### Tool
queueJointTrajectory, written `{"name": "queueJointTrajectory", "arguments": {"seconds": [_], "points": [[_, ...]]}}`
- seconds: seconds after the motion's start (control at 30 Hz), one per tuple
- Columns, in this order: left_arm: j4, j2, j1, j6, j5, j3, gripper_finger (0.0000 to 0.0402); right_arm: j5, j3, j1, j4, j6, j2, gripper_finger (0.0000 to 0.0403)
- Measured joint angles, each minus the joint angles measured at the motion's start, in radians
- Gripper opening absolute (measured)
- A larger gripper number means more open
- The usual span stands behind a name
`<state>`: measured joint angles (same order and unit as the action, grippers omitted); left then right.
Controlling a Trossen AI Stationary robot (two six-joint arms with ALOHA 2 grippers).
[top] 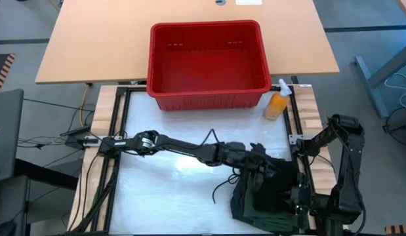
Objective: Fold laundry
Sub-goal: Stack the folded black shirt on top of the folded green shirt
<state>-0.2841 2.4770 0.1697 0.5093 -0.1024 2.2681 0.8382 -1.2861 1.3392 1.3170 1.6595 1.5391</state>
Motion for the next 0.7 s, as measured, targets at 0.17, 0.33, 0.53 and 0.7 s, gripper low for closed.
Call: {"name": "queueJointTrajectory", "arguments": {"seconds": [0.17,0.33,0.53,0.7], "points": [[-0.058,0.051,0.000,0.011,0.005,0.006,0.0054,-0.003,0.000,-0.013,-0.013,0.000,0.000,0.0060],[0.027,0.120,-0.001,-0.063,0.070,0.002,0.0054,-0.009,0.000,-0.026,-0.032,0.000,0.000,0.0060],[0.000,0.212,-0.004,0.097,0.034,0.007,0.0054,-0.073,0.000,-0.041,-0.105,-0.003,0.003,0.0060],[0.007,0.219,0.009,0.076,0.034,0.007,0.0054,-0.123,0.000,-0.037,-0.156,-0.008,0.046,0.0060]]}}
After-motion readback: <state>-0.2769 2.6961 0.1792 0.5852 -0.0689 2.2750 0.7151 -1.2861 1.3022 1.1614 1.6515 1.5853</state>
